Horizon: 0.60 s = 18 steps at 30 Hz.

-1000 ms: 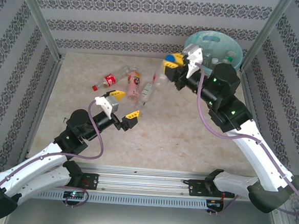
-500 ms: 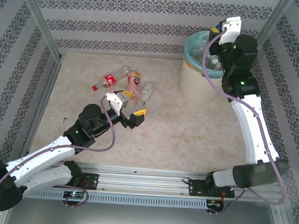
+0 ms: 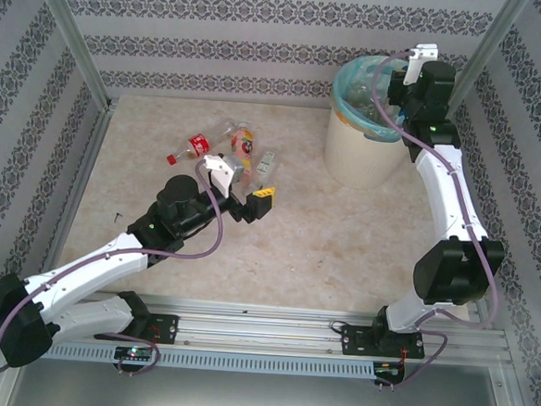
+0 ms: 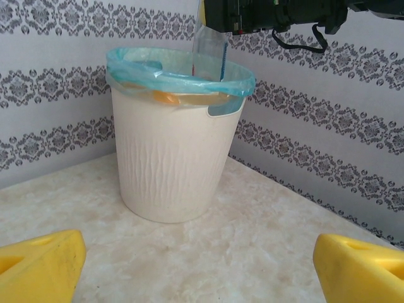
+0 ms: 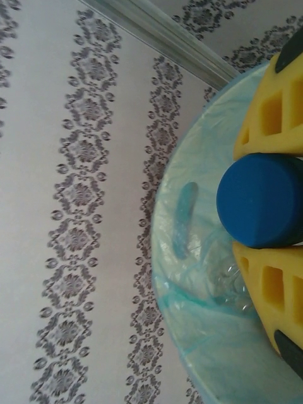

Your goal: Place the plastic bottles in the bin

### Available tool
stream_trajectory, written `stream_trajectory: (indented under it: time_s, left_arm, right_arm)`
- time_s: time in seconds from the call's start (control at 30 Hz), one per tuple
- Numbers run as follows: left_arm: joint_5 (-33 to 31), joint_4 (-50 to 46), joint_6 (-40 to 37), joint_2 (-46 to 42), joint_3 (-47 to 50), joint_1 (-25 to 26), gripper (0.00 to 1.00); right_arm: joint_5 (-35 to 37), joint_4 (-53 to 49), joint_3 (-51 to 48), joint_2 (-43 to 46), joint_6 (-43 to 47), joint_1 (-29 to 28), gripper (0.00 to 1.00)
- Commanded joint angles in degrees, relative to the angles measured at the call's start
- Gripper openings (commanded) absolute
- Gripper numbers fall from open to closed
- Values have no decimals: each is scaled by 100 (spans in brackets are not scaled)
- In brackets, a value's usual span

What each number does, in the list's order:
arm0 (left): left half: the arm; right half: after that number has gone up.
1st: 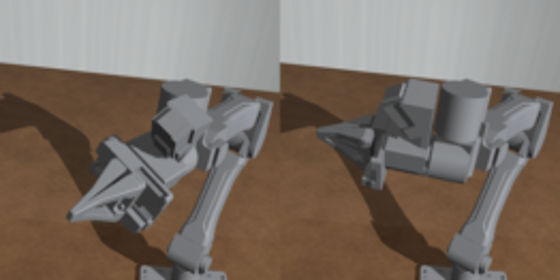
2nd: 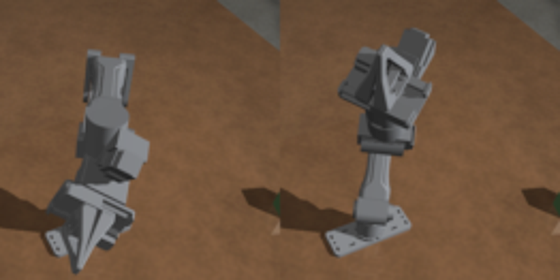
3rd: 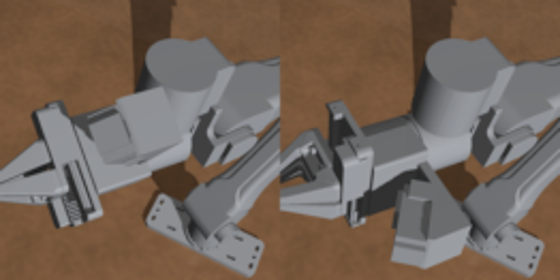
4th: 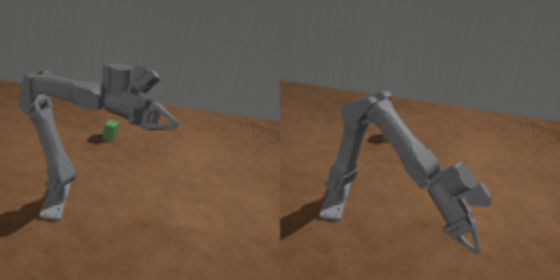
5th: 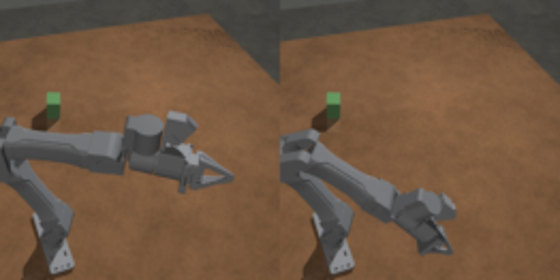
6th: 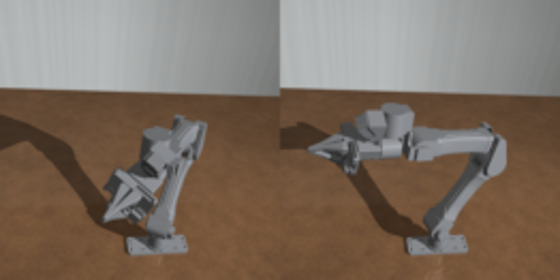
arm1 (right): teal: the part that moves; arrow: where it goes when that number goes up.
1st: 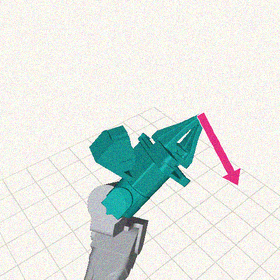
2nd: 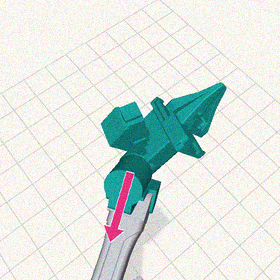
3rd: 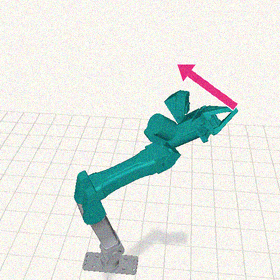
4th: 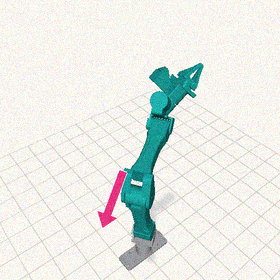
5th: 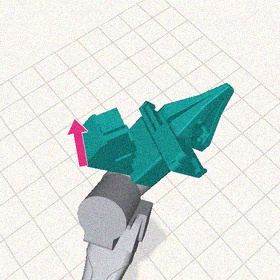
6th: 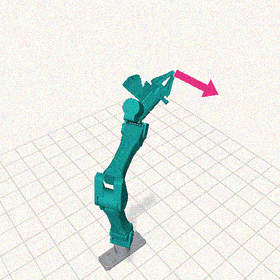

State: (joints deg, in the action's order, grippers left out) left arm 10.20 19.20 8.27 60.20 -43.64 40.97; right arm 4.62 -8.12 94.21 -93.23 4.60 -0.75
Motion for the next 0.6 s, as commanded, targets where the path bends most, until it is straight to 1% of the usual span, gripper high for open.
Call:
stream_trajectory:
  time_s: [0.0, 0.23, 0.57]
  left_arm:
    - [-43, -151, 175, 12, -194, 16, 93]
    - [-144, -339, 131, -78, -164, 16, 93]
    - [-317, -356, 141, -99, -110, 16, 93]
  right_arm:
    - [-231, -189, -179, -102, -375, 90, 16]
    - [-399, -459, -557, -272, -548, 152, 16]
    - [-425, -1041, -441, -719, -587, 295, 16]
